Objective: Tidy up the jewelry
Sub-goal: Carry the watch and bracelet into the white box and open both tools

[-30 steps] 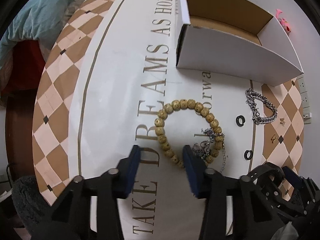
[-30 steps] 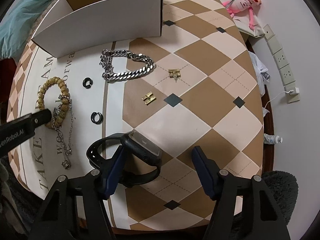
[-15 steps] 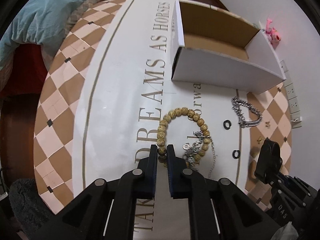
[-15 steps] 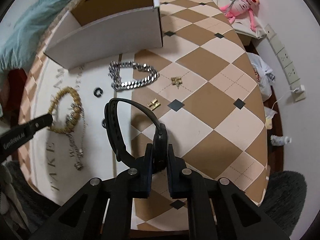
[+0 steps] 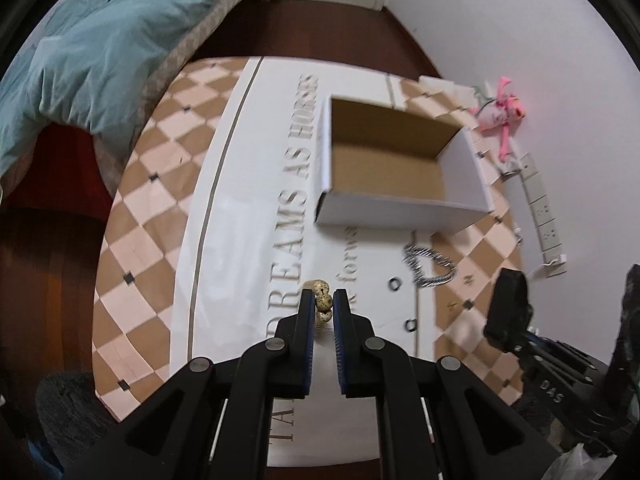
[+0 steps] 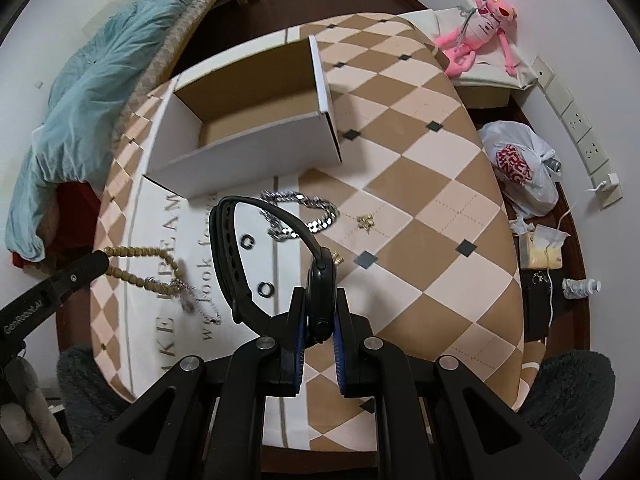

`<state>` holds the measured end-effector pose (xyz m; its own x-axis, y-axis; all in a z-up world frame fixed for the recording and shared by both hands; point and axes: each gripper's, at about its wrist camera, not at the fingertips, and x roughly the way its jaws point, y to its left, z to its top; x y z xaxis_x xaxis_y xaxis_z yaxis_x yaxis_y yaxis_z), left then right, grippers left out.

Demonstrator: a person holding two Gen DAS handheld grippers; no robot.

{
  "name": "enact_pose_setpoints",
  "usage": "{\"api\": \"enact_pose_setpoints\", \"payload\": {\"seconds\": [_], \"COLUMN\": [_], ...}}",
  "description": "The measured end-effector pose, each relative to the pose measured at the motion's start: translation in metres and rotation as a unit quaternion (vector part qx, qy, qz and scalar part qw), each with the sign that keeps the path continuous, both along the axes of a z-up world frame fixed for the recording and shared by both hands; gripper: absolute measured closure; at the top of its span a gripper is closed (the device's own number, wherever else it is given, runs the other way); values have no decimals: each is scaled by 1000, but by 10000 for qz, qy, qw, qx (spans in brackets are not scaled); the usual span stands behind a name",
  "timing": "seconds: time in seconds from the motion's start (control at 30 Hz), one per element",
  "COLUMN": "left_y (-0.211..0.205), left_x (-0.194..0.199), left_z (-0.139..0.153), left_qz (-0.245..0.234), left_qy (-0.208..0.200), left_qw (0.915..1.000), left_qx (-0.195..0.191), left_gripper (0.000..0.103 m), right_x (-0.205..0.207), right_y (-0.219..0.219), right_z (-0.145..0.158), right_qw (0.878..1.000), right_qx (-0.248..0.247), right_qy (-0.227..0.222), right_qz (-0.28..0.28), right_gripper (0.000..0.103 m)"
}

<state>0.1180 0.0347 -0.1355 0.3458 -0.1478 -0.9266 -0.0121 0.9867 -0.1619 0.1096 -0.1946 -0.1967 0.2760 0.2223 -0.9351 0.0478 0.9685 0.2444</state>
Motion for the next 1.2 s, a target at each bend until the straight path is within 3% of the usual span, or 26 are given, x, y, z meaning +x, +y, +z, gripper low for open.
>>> {"api": "enact_pose_setpoints", "payload": {"seconds": [0.23, 0.47, 0.73, 0.87, 0.97, 1.03, 1.07, 1.1, 1.13, 1.17, 1.2], "left_y": [-10, -19, -30, -35, -37, -35, -34, -32, -29, -28, -26], "left_x": [18, 64, 135, 155, 163, 166, 168, 167, 166, 167, 165], "left_z": [50, 91, 57, 31, 17, 12, 11, 11, 13, 14, 17], "left_qz": [-142, -240, -312, -425, -403, -331, -305, -265, -235, -217, -181], "left_qy": [-532, -951, -518, -127, 52, 141, 154, 86, 9, -26, -104], "left_qw": [9984, 9947, 9975, 9979, 9987, 9993, 9994, 9996, 9996, 9996, 9995], "left_qx": [-125, -304, -378, -463, -301, -114, -5, 74, 130, 167, 231], "left_gripper": [97, 97, 97, 96, 94, 89, 81, 65, 52, 26, 17], "right_x": [21, 82, 159, 179, 189, 188, 188, 187, 186, 186, 186], "right_y": [-3, 6, 27, 32, 32, 31, 31, 29, 29, 29, 29], "right_z": [42, 79, 43, 14, -2, -4, -3, -1, 2, 6, 10], "right_qw": [9989, 9966, 9974, 9963, 9949, 9945, 9946, 9950, 9953, 9954, 9956], "right_qx": [273, 190, -87, -144, -166, -248, -267, -247, -213, -251, -319], "right_qy": [-345, -730, -210, 177, 406, 427, 409, 365, 321, 275, 194], "right_qz": [136, 342, 681, 828, 905, 924, 917, 899, 890, 880, 856], "right_gripper": [91, 91, 91, 90, 90, 85, 70, 55, 51, 45, 41]}}
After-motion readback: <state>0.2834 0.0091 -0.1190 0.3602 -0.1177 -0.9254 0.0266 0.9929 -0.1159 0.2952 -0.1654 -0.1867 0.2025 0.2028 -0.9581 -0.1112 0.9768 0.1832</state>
